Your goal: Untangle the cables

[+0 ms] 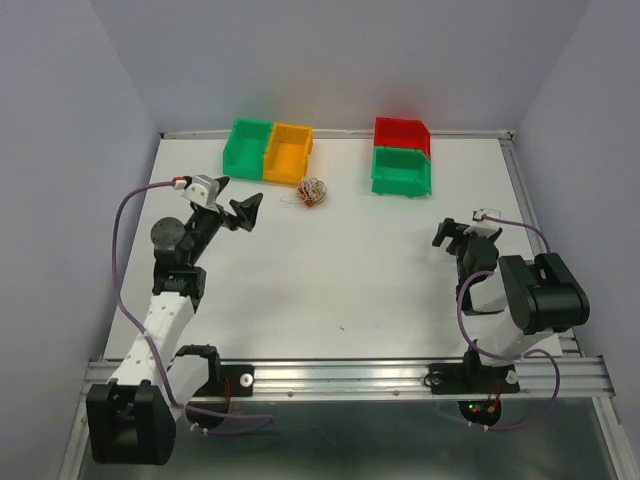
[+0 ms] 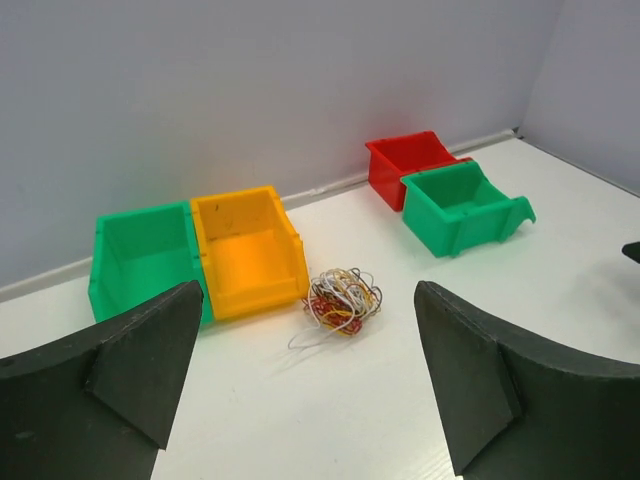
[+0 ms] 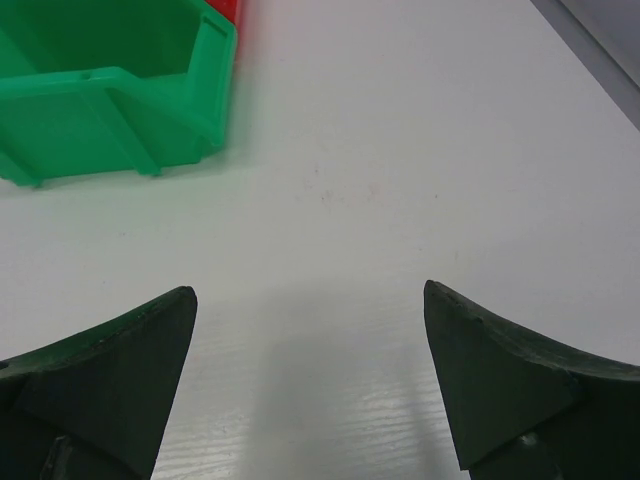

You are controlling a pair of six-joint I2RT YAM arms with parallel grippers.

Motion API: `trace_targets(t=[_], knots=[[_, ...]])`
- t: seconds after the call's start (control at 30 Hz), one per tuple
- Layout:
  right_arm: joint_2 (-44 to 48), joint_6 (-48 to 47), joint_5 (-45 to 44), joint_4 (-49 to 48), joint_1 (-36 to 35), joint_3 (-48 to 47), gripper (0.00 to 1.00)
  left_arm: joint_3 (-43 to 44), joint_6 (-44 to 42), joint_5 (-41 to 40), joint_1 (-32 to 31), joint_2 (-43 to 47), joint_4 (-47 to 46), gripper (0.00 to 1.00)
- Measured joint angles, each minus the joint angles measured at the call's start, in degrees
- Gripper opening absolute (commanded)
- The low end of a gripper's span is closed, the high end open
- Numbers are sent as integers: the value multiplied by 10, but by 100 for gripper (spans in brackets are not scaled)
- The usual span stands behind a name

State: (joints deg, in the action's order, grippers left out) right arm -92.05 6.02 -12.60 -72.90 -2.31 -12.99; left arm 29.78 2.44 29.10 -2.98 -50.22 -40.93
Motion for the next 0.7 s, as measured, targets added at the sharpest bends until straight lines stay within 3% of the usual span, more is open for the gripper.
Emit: trace_targets(t=[0.17, 0.27, 0.7], knots=[[0, 0, 4, 0, 0, 0, 100, 36, -16, 57, -1, -85, 14, 93], [-2, 0, 6, 0, 0, 0, 100, 107, -57, 84, -16, -177, 81, 93], [-2, -2, 6, 0, 0, 0, 100, 399, -96, -9, -90, -510, 266, 93]])
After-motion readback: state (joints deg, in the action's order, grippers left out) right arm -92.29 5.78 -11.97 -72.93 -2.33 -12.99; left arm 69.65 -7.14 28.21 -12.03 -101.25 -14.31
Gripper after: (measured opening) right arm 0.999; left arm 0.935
